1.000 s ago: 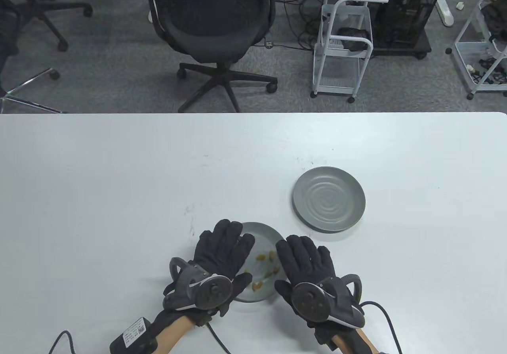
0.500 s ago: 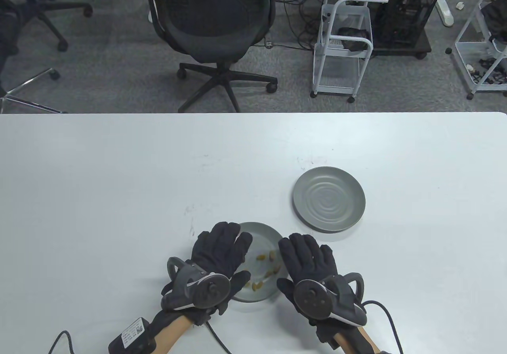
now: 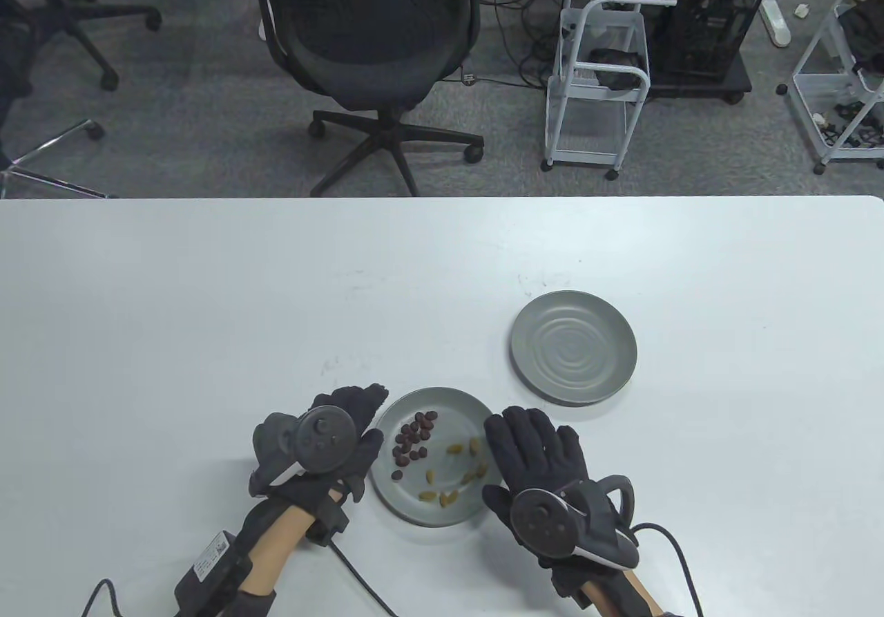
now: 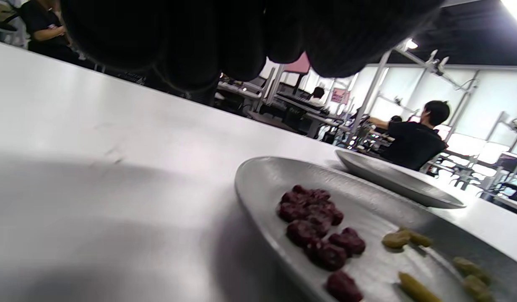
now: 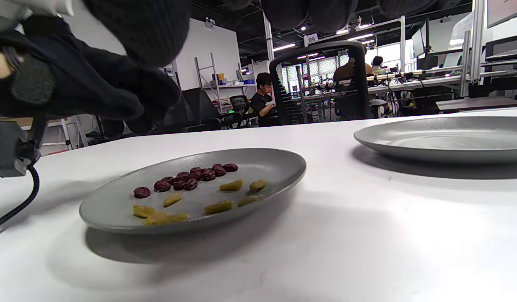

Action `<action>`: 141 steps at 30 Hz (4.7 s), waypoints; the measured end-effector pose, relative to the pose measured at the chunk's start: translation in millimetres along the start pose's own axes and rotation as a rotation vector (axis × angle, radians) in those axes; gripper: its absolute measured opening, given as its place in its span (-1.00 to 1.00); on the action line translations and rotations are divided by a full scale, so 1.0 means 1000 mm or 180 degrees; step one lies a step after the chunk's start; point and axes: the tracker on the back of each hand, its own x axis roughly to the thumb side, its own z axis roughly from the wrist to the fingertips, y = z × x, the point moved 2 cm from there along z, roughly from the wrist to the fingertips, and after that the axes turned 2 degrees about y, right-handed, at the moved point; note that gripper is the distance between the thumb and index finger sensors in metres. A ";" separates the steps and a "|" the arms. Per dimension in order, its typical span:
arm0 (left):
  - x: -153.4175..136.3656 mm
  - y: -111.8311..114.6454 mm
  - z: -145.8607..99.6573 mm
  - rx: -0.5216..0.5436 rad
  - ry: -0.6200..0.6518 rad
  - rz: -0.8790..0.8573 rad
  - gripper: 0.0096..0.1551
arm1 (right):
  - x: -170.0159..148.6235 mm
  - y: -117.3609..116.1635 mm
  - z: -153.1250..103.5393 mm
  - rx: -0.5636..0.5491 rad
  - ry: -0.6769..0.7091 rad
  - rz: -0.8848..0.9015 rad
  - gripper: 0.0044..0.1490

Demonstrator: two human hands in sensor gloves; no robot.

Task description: Pick raisins with hand pinch into plate

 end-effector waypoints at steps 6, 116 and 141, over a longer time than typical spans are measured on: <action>-0.012 0.023 0.017 -0.0448 -0.0339 0.0110 -0.15 | 0.003 0.004 -0.002 -0.0067 0.0034 -0.0008 0.13; -0.033 0.023 -0.006 -0.0509 -0.0452 -0.2777 -0.33 | 0.052 -0.004 0.093 0.0559 0.0972 -0.0805 -0.47; -0.039 0.021 -0.007 -0.0437 -0.0532 -0.2728 -0.34 | -0.137 -0.008 0.105 0.0063 -0.1028 -0.0683 -0.48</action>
